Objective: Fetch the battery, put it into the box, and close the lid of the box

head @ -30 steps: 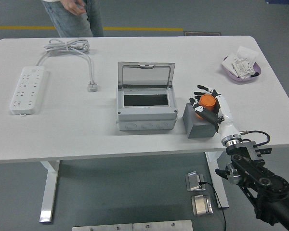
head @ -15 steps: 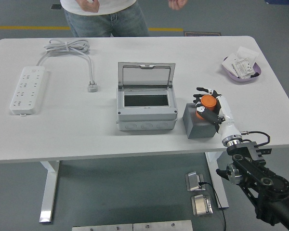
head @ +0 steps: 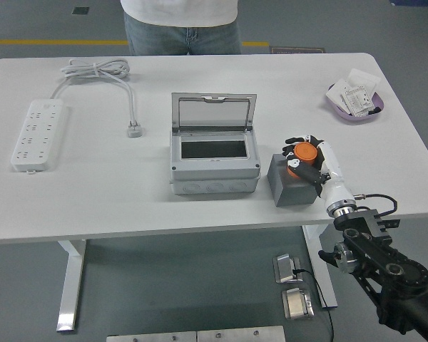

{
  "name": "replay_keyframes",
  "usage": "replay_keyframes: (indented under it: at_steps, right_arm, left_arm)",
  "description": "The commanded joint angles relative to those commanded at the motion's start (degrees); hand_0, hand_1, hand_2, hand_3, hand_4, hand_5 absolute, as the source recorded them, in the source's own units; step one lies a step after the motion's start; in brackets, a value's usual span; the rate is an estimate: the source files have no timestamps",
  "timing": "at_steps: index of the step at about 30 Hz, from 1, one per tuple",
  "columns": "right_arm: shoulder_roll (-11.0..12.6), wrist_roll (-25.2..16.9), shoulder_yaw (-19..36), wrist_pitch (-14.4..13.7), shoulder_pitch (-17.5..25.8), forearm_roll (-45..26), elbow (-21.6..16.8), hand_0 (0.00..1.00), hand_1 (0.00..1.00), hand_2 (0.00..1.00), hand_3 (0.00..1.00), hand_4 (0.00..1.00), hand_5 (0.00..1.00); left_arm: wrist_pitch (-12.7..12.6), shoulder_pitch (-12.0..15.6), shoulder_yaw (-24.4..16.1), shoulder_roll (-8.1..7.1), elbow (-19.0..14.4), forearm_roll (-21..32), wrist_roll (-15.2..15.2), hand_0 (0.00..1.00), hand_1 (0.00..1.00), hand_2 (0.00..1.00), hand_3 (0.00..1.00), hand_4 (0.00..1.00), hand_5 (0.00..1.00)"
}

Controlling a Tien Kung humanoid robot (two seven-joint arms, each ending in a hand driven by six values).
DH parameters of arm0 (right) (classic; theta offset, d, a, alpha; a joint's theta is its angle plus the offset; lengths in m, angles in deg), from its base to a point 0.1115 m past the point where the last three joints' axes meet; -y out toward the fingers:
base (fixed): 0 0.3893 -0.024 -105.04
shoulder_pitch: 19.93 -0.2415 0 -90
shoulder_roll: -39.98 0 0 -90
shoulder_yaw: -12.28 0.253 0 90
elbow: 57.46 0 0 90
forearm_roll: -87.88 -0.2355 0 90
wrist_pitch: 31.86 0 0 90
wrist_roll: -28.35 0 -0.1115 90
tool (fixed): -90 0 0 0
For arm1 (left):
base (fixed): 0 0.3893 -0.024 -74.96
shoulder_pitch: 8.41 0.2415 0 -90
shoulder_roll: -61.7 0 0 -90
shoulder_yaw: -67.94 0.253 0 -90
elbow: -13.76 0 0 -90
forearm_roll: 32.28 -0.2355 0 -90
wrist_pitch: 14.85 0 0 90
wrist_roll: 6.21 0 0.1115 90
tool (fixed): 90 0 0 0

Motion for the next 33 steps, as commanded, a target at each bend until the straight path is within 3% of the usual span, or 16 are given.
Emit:
replay_keyframes:
  at_steps: [13,27,33]
  right_arm:
    - [0.7,0.4,0.3,-0.5,-0.8,1.1,-1.3,0.219,0.239,0.313,0.251,0.002,0.002]
    - [1.6,1.0,1.4,-0.1,-1.0,1.8,-5.8,0.252,0.251,0.322,0.254,0.002,0.002]
    - [2.2,4.0,1.3,-2.4,-1.3,7.1,-8.5,0.264,0.252,0.326,0.255,0.002,0.002]
  left_arm:
    - [-0.1,0.1,1.2,0.11,0.0,0.6,0.1,0.618,0.676,0.613,0.654,0.732,0.144]
    - [-0.1,0.0,2.6,0.4,0.1,1.3,0.2,0.619,0.677,0.614,0.654,0.735,0.147]
    - [-0.1,-0.1,3.0,0.49,0.1,1.6,0.2,0.619,0.678,0.614,0.654,0.735,0.15]
